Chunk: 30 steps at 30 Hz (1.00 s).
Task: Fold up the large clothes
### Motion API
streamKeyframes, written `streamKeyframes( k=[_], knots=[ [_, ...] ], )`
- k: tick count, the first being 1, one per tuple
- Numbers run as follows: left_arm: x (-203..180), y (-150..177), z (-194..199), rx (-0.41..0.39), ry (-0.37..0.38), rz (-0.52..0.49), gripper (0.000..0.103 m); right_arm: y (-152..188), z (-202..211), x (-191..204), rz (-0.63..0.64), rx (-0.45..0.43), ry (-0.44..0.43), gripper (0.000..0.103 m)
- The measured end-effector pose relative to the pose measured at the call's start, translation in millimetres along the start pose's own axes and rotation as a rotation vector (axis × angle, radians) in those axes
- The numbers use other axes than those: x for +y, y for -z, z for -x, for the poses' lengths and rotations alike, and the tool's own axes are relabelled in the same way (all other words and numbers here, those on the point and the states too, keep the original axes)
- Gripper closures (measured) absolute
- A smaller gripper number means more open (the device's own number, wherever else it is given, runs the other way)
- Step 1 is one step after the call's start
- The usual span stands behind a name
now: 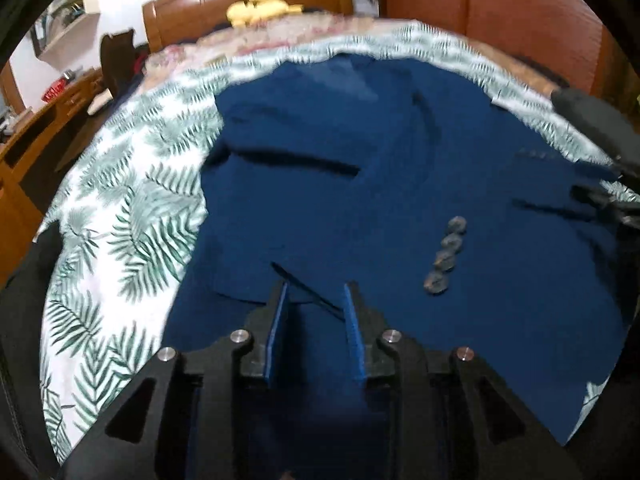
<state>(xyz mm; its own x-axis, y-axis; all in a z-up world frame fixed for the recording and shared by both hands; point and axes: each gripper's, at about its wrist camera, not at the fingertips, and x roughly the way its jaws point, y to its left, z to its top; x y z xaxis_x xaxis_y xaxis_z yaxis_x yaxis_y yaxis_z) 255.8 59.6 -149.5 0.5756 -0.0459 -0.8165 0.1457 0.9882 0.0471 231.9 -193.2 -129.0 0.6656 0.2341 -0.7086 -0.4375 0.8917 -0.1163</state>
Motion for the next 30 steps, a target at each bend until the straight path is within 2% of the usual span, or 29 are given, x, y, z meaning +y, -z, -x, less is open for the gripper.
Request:
streamKeyframes(
  k=[6,9,14,18,19,21,23,28,30],
  knots=[
    [2,-5,-23,0.045,-0.011,-0.004,0.074,2,4,2,0.009,-0.003,-0.004,0.050],
    [9,-10,-30,0.054,-0.003,0.030,0.071,4,5,4,0.018,-0.002,0.000,0.050],
    [26,-18,-42,0.059,0.036,0.111,0.066,6,8,3,0.021,-0.005,0.002,0.050],
    [23,-18,-40,0.042,0.021,0.101,0.066,7,11,-1,0.015,-0.009,0.001,0.050],
    [22,-18,-40,0.038,0.018,0.093,0.067,8,11,-2,0.015,-0.009,0.002,0.050],
    [19,-18,-38,0.032,0.045,0.077,0.088,8,12,-2,0.016,-0.009,0.002,0.050],
    [17,-18,-31,0.005,0.007,0.068,0.099,8,12,-2,0.016,-0.008,0.003,0.050],
    [31,-24,-3,-0.103,-0.008,0.136,0.100,8,13,-3,0.017,-0.006,0.002,0.050],
    [34,-26,6,-0.130,0.000,0.134,0.100,8,13,-2,0.019,-0.008,0.001,0.050]
  ],
)
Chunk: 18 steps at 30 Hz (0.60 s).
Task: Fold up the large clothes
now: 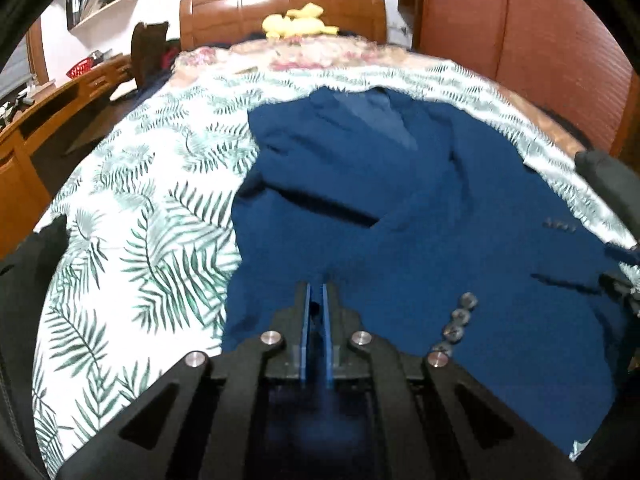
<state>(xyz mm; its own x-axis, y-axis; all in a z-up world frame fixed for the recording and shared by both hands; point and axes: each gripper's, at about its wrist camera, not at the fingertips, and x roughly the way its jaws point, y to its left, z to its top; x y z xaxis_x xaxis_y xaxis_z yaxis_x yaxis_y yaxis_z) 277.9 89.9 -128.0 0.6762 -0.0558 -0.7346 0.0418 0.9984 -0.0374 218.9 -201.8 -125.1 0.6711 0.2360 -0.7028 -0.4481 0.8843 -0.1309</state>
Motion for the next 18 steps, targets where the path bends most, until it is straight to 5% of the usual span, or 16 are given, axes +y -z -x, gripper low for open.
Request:
streamKeyframes(
  k=[8,18],
  knots=[
    [6,-7,31,-0.024,0.025,-0.015,0.096,1,-1,3,0.002,0.004,-0.004,0.050],
    [27,57,77,0.025,0.044,-0.030,0.081,6,5,-1,-0.001,-0.017,-0.011,0.050]
  ],
)
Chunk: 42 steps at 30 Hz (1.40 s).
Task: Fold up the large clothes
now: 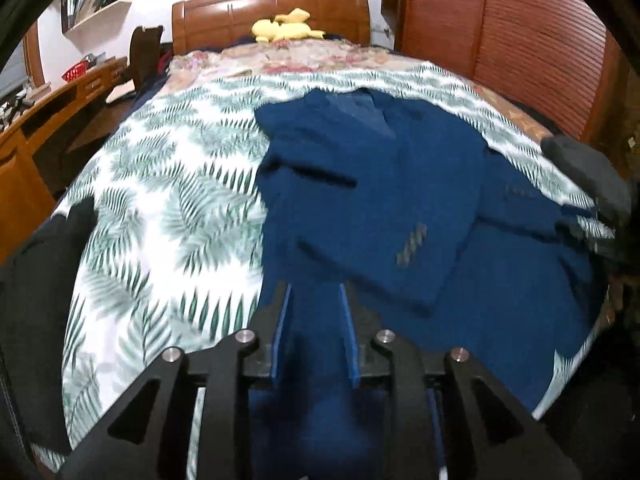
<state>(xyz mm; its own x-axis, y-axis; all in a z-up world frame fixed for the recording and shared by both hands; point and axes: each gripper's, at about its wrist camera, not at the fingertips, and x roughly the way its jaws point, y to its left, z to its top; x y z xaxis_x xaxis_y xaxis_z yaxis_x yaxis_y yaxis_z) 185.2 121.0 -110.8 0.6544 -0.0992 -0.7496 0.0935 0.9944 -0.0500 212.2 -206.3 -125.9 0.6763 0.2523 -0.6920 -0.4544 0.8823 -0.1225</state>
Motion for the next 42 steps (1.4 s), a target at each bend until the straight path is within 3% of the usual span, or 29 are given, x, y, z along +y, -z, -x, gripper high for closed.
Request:
streamKeyframes(
  k=[6,11,16,23,30,35,37,42],
  knots=[
    [13,53,19,0.057,-0.031,0.006,0.080,4,18,-6,0.021,-0.016,0.027,0.050],
    [21,74,21,0.085,-0.046,0.022,0.078,10,34,-19,0.029,0.001,0.052,0.050],
    [31,77,15,0.087,-0.041,0.067,0.070,14,50,-28,0.029,0.003,0.089,0.050],
    [42,73,2,0.094,-0.098,0.110,0.064,22,65,-31,0.043,0.002,0.102,0.050],
    [53,71,-7,0.084,-0.146,0.140,0.045,32,69,-39,0.043,0.020,0.117,0.050],
    [53,72,-3,0.079,-0.147,0.141,0.045,40,66,-50,0.019,0.043,0.122,0.050],
    [52,72,3,0.066,-0.137,0.146,0.045,45,61,-59,-0.011,0.067,0.110,0.050],
    [40,76,17,0.045,-0.011,0.145,0.045,62,45,-77,-0.069,0.132,0.103,0.050]
  ],
)
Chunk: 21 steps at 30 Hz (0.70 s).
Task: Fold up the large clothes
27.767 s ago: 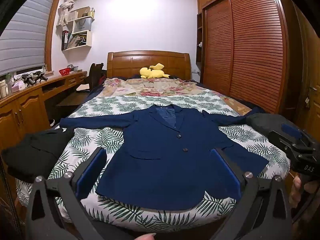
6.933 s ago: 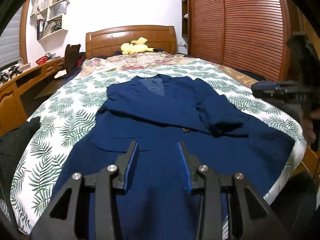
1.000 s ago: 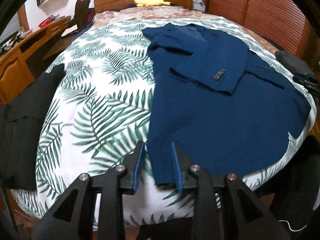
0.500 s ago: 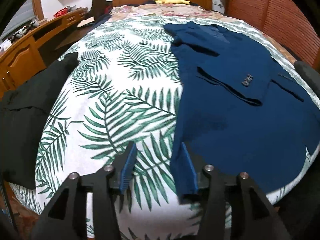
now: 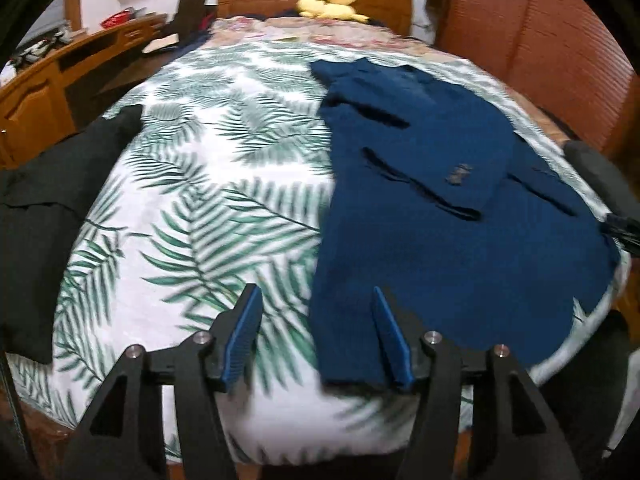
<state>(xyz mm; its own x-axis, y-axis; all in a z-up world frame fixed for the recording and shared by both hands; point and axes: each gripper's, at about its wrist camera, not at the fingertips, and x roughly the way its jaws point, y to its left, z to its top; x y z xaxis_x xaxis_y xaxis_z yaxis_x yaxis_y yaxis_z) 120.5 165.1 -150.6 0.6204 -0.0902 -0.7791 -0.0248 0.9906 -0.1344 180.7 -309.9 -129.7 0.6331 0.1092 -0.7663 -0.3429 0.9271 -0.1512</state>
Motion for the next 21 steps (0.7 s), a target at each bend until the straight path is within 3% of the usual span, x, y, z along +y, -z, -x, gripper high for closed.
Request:
streamKeyframes(
  k=[3,8,9,10,12,14,17,21],
  knots=[
    [-9,6,3,0.004,0.042,-0.017,0.047,7,-9,-8,-0.033,0.038,-0.024,0.050],
    [-16,10,2,0.000,0.049,-0.030,0.056,15,-16,-17,-0.084,0.083,-0.104,0.050],
    [-15,12,2,-0.003,0.057,-0.026,0.060,16,-17,-17,-0.091,0.092,-0.134,0.054],
    [-15,12,2,-0.006,0.057,-0.025,0.062,17,-18,-16,-0.088,0.094,-0.165,0.069],
    [-17,14,2,-0.011,0.058,-0.039,0.083,16,-15,-12,-0.075,0.094,-0.221,0.092],
    [-21,14,6,-0.016,0.077,-0.052,0.095,13,-8,-5,-0.046,0.073,-0.208,0.096],
    [-31,10,24,-0.056,0.055,-0.084,0.103,6,9,-3,-0.049,0.006,-0.209,0.099],
    [-43,-8,62,-0.143,0.044,-0.113,0.103,-18,52,-5,-0.075,-0.126,-0.227,0.100]
  ],
)
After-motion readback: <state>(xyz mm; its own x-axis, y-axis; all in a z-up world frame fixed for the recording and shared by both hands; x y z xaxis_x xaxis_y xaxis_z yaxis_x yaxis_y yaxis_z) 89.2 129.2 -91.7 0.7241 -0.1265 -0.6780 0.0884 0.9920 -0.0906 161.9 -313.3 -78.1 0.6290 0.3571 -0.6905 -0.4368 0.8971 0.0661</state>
